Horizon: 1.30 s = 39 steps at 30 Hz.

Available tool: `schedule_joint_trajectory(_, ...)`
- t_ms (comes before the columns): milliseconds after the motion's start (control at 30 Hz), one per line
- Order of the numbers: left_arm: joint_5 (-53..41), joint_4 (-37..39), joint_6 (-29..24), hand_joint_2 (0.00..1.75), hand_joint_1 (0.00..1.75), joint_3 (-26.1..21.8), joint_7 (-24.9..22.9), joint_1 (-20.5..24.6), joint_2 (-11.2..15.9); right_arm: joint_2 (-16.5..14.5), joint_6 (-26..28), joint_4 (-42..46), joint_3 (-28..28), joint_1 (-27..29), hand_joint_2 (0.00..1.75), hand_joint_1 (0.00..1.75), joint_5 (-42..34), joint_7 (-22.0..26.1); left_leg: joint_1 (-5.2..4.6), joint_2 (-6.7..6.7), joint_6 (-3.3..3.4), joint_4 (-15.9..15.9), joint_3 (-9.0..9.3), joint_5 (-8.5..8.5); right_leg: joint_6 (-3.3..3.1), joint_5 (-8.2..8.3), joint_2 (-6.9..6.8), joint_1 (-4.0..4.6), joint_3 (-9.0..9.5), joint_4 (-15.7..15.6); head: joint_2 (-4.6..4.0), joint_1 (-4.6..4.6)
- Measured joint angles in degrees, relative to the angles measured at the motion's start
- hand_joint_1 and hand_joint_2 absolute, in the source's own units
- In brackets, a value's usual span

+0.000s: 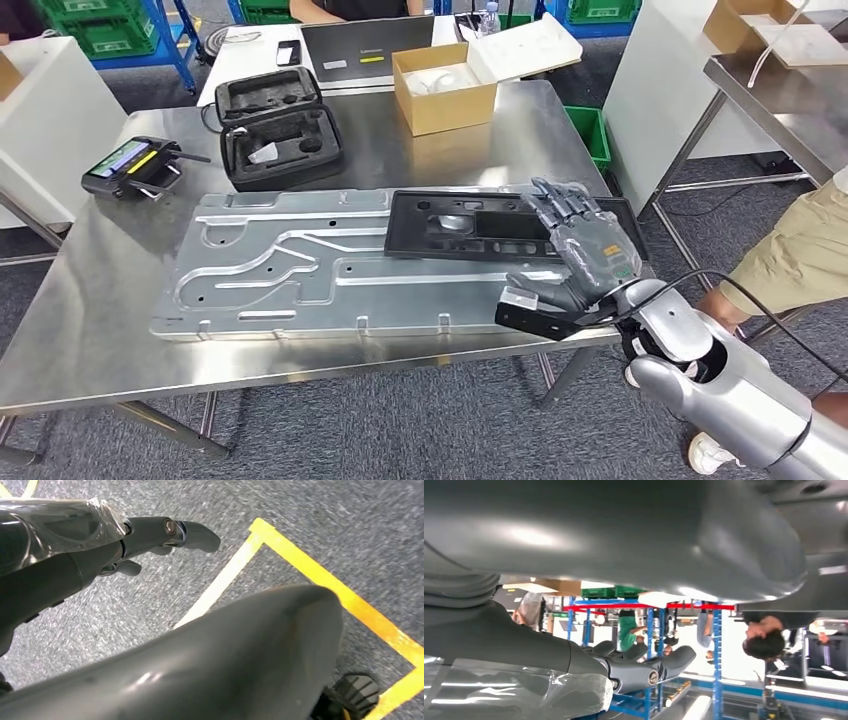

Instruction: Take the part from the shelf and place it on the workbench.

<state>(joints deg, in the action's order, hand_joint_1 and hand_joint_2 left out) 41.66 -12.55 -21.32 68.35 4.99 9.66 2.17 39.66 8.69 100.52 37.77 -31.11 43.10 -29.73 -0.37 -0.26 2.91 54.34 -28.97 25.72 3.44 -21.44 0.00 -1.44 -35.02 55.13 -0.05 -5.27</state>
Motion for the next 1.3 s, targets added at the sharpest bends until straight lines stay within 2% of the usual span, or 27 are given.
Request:
schedule_joint_trajectory(33, 0.0, 0.0, 0.0, 0.00, 0.00, 0.0, 0.0, 0.0, 0.0, 0.1, 0.3, 0.0, -0.1, 0.5, 0.00, 0.00, -0.1, 0.0, 0.07, 0.04, 0.52, -0.2, -0.24, -0.55, 0.22, -0.76, 0.01, -0.03, -0.36, 0.6, 0.00, -0.04)
schedule_joint_trajectory(67, 0.0, 0.0, 0.0, 0.00, 0.00, -0.1, 0.1, 0.0, 0.0, 0.2, 0.7, 0.0, -0.3, 1.0, 0.00, 0.00, -0.3, 0.1, 0.17, 0.09, 1.02, -0.5, -0.58, -1.13, 0.35, -2.46, 0.02, -0.07, -1.08, 2.3, 0.00, -0.07)
schedule_joint_trajectory(167, 0.2, 0.0, -0.2, 0.00, 0.00, -0.1, 0.2, 0.0, 0.1, 0.4, 1.9, 0.0, -1.0, 2.9, 0.00, 0.00, -0.7, 0.3, 0.09, 0.17, 1.73, -0.6, -2.09, -2.47, 0.51, -10.16, 0.04, -0.11, -4.44, 13.1, 0.01, -0.17)
schedule_joint_trajectory(200, 0.2, 0.0, -0.3, 0.00, 0.00, -0.1, 0.2, -0.1, 0.1, 0.5, 2.3, -0.1, -1.1, 3.7, 0.00, 0.00, -0.8, 0.4, 0.02, 0.18, 1.73, -0.5, -2.64, -2.88, 0.60, -11.29, 0.04, -0.10, -4.88, 15.9, 0.01, -0.19)
schedule_joint_trajectory(233, 0.3, 0.0, -0.3, 0.00, 0.00, -0.1, 0.3, -0.1, 0.1, 0.5, 2.6, -0.1, -1.2, 4.4, 0.00, 0.00, -1.0, 0.5, -0.02, 0.18, 1.71, -0.5, -3.19, -3.27, 0.64, -11.18, 0.03, -0.10, -4.39, 16.8, 0.01, -0.19)
schedule_joint_trajectory(267, 0.4, 0.0, -0.3, 0.00, 0.00, -0.1, 0.3, -0.1, 0.1, 0.6, 3.0, -0.1, -1.4, 5.1, 0.00, 0.00, -1.1, 0.6, -0.02, 0.18, 1.61, -0.4, -3.69, -3.63, 0.64, -10.04, 0.02, -0.12, -2.77, 15.3, 0.00, -0.19)
schedule_joint_trajectory(300, 0.5, 0.0, -0.4, 0.00, 0.00, -0.2, 0.3, -0.2, 0.1, 0.7, 3.4, -0.1, -1.7, 5.8, 0.00, 0.00, -1.3, 0.8, 0.01, 0.17, 1.45, -0.2, -4.15, -3.92, 0.63, -8.47, -0.01, -0.13, -0.07, 11.8, 0.00, -0.20)
schedule_joint_trajectory(367, 0.6, 0.0, -0.5, 0.00, 0.00, -0.2, 0.4, -0.2, 0.1, 0.7, 4.4, -0.2, -2.5, 6.9, 0.00, 0.00, -1.6, 1.2, -0.08, 0.18, 0.98, 0.2, -4.91, -4.35, 0.40, -6.84, -0.04, -0.01, 5.39, 3.5, 0.00, -0.17)
schedule_joint_trajectory(400, 0.7, 0.0, -0.6, 0.00, 0.00, -0.2, 0.4, -0.2, 0.1, 0.7, 4.8, -0.2, -2.9, 7.5, 0.00, 0.00, -1.8, 1.4, -0.17, 0.17, 0.66, 0.4, -5.13, -4.56, 0.18, -6.68, -0.03, 0.11, 6.93, 0.9, 0.01, -0.13)
schedule_joint_trajectory(433, 0.8, 0.0, -0.7, 0.00, 0.00, -0.2, 0.5, -0.3, 0.2, 0.7, 5.3, -0.3, -3.3, 8.3, 0.00, 0.00, -2.2, 1.7, -0.25, 0.16, 0.33, 0.6, -5.33, -4.82, -0.12, -6.84, 0.00, 0.24, 7.40, -0.1, 0.01, -0.08)
schedule_joint_trajectory(500, 1.0, 0.0, -0.9, 0.00, 0.00, -0.3, 0.7, -0.5, 0.2, 0.6, 6.6, -0.8, -4.0, 10.5, 0.00, 0.00, -3.3, 2.7, -0.19, 0.09, -0.36, 0.7, -5.64, -5.19, -0.93, -6.33, -0.05, 0.31, 6.97, -0.2, -0.01, -0.01)
schedule_joint_trajectory(533, 1.1, 0.0, -0.9, 0.00, 0.00, -0.3, 0.8, -0.6, 0.3, 0.4, 7.4, -1.2, -4.3, 11.6, 0.00, 0.00, -4.0, 3.4, -0.07, 0.07, -0.73, 1.3, -6.01, -4.63, -1.40, -6.00, -0.13, 0.25, 6.65, -0.2, -0.01, 0.03)
schedule_joint_trajectory(600, 1.4, 0.0, -1.0, 0.00, 0.00, -0.3, 1.0, -0.9, 0.4, -0.1, 9.1, -2.2, -4.9, 13.9, 0.00, 0.00, -5.5, 4.9, 0.25, 0.07, -1.51, 5.2, -7.60, -0.96, -2.22, -5.12, -0.31, 0.12, 5.73, -0.3, 0.00, 0.20)
schedule_joint_trajectory(667, 1.6, 0.0, -1.2, 0.00, 0.00, -0.6, 1.1, -1.0, 0.4, -0.8, 10.9, -3.7, -5.5, 16.2, 0.00, 0.00, -7.1, 6.6, 0.45, 0.07, -2.12, 13.1, -10.10, 4.06, -2.49, -4.23, -0.38, 0.16, 4.56, -0.2, 0.01, 0.34)
schedule_joint_trajectory(700, 1.7, 0.0, -1.3, 0.00, 0.00, -0.7, 1.1, -1.1, 0.4, -1.3, 11.7, -4.6, -5.8, 17.3, 0.00, 0.00, -7.7, 7.5, 0.50, 0.07, -2.28, 16.3, -10.83, 5.45, -2.48, -3.78, -0.40, 0.18, 3.94, -0.2, 0.01, 0.36)
schedule_joint_trajectory(733, 1.7, 0.0, -1.4, 0.00, 0.00, -0.9, 1.1, -1.2, 0.4, -1.8, 12.4, -5.6, -5.9, 18.3, 0.00, 0.00, -8.2, 8.3, 0.52, 0.07, -2.32, 17.8, -10.72, 5.70, -2.46, -3.34, -0.40, 0.19, 3.33, -0.2, 0.01, 0.37)
schedule_joint_trajectory(767, 1.7, 0.0, -1.5, 0.00, 0.00, -1.0, 1.1, -1.2, 0.4, -2.3, 12.9, -6.5, -6.1, 19.1, 0.00, 0.00, -8.8, 9.1, 0.52, 0.07, -2.23, 16.9, -9.48, 4.84, -2.40, -2.92, -0.39, 0.19, 2.78, -0.2, 0.01, 0.38)
schedule_joint_trajectory(867, 1.7, 0.0, -1.7, 0.00, 0.00, -1.2, 1.1, -1.1, 0.5, -4.2, 14.3, -10.5, -6.6, 21.0, 0.00, 0.00, -12.0, 11.7, 0.23, 0.00, -1.28, 4.5, -1.15, 1.30, -1.96, -1.75, -0.35, 0.23, 1.59, -0.2, 0.00, 0.38)
schedule_joint_trajectory(933, 1.7, 0.0, -1.9, 0.00, 0.00, -1.2, 1.0, -1.1, 0.5, -6.0, 15.6, -14.3, -6.9, 22.0, 0.00, 0.00, -15.5, 14.7, -0.19, -0.05, -0.63, -0.6, 1.80, 0.80, -1.38, -1.00, -0.38, 0.20, 1.37, -0.4, 0.01, 0.42)
schedule_joint_trajectory(1000, 1.7, 0.0, -2.0, 0.00, 0.00, -1.3, 1.0, -1.1, 0.5, -8.2, 16.8, -19.0, -6.9, 22.7, 0.00, 0.00, -20.3, 18.6, -0.35, -0.06, -0.04, -1.2, 1.59, 0.19, -0.66, -0.28, -0.38, 0.14, 1.28, -0.7, 0.01, 0.53)
schedule_joint_trajectory(1067, 1.7, 0.0, -2.0, 0.00, 0.00, -1.3, 0.9, -1.1, 0.5, -10.5, 17.5, -24.6, -6.9, 23.1, 0.00, 0.00, -25.3, 22.7, -0.16, 0.00, 0.76, -1.8, 0.99, -0.95, -0.17, -1.77, -0.30, 0.05, 0.53, 0.4, 0.01, 0.60)
schedule_joint_trajectory(1100, 1.7, 0.0, -2.1, 0.00, 0.00, -1.3, 0.9, -1.1, 0.5, -11.6, 17.6, -27.7, -6.9, 23.2, 0.00, 0.00, -28.0, 24.7, -0.02, 0.03, 1.15, -2.1, 0.53, -1.65, -0.01, -3.93, -0.25, 0.04, -0.31, 2.5, 0.01, 0.58)
schedule_joint_trajectory(1167, 1.7, 0.0, -2.1, 0.00, 0.00, -1.3, 0.9, -1.1, 0.5, -14.2, 17.3, -34.3, -6.9, 23.2, 0.00, 0.00, -33.9, 28.6, -0.08, 0.08, 1.56, -2.1, -0.84, -2.78, 0.23, -9.42, -0.20, -0.01, -2.68, 9.7, -0.01, 0.56)
schedule_joint_trajectory(1200, 1.7, 0.0, -2.2, 0.00, 0.00, -1.3, 0.8, -1.1, 0.5, -15.5, 16.9, -37.6, -7.0, 23.2, 0.00, 0.00, -37.0, 30.4, -0.13, 0.09, 1.58, -2.1, -1.58, -3.34, 0.37, -11.04, -0.20, -0.03, -3.58, 13.3, -0.01, 0.56)
schedule_joint_trajectory(1233, 1.7, 0.0, -2.2, 0.00, 0.00, -1.3, 0.8, -1.2, 0.5, -16.9, 16.1, -41.0, -7.0, 23.2, 0.00, 0.00, -39.9, 32.1, -0.15, 0.10, 1.54, -2.0, -2.34, -3.88, 0.49, -11.37, -0.20, -0.05, -3.78, 15.5, -0.01, 0.57)
schedule_joint_trajectory(1267, 1.7, 0.0, -2.2, 0.00, 0.00, -1.3, 0.7, -1.2, 0.5, -18.2, 15.0, -44.2, -7.1, 23.2, 0.00, 0.00, -42.5, 33.4, -0.13, 0.11, 1.42, -1.9, -3.08, -4.39, 0.57, -10.47, -0.21, -0.09, -3.00, 15.8, 0.00, 0.56)
schedule_joint_trajectory(1300, 1.7, 0.0, -2.2, 0.00, 0.00, -1.3, 0.6, -1.2, 0.5, -19.5, 13.6, -47.3, -7.3, 23.1, 0.00, 0.00, -44.9, 34.2, -0.07, 0.12, 1.24, -1.8, -3.78, -4.82, 0.61, -8.82, -0.22, -0.15, -1.08, 13.9, 0.01, 0.56)
